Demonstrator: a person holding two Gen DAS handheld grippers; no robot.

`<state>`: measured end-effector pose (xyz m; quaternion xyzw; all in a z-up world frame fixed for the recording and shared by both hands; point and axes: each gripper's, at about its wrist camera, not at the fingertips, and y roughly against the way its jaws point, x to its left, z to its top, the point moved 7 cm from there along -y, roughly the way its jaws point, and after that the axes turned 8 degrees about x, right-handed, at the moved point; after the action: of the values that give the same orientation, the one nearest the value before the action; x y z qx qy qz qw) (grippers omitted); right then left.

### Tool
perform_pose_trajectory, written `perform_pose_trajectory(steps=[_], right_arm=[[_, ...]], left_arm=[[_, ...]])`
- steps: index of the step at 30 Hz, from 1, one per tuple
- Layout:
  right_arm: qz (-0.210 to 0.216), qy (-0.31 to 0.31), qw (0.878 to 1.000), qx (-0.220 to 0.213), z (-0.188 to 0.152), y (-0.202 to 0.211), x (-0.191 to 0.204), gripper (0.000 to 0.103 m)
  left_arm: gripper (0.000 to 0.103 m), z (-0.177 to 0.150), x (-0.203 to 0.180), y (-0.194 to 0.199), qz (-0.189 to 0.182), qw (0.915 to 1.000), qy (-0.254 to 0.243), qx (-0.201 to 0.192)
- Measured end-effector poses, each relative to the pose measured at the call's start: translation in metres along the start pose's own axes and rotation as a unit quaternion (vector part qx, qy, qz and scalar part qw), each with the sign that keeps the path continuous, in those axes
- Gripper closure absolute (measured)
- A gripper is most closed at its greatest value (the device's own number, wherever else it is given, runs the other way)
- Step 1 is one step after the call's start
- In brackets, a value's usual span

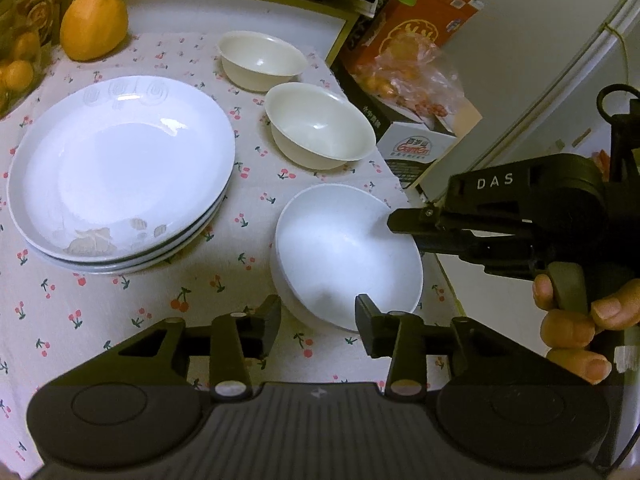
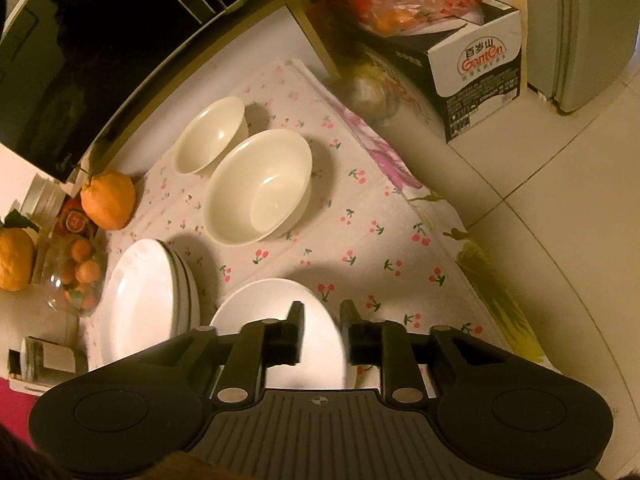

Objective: Organize plates and bowls

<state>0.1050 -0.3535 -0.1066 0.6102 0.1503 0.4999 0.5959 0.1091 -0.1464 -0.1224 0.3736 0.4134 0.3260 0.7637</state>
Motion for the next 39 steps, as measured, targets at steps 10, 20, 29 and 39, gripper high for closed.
perform_pose_trajectory(steps=[10, 20, 29, 39], right_arm=[[0.036, -0.010, 0.999, -0.016, 0.007, 0.008, 0.003, 0.043], [0.076, -0.030, 0.996, -0.027, 0.015, 0.011, 0.002, 0.020], [0.137, -0.087, 0.985, -0.050, 0.030, 0.008, -0.008, 0.015], [0.210, -0.175, 0.960, -0.053, 0.042, -0.004, -0.027, 0.015]], left_arm=[[0.035, 0.004, -0.007, 0.005, 0.010, 0.9993, -0.033, -0.011], [0.006, 0.015, -0.003, 0.013, 0.050, 0.9974, -0.035, -0.039], [0.001, 0.050, 0.006, 0.016, 0.083, 0.9941, -0.033, -0.062], [0.001, 0.103, 0.020, 0.001, 0.090, 0.9930, -0.037, -0.068]])
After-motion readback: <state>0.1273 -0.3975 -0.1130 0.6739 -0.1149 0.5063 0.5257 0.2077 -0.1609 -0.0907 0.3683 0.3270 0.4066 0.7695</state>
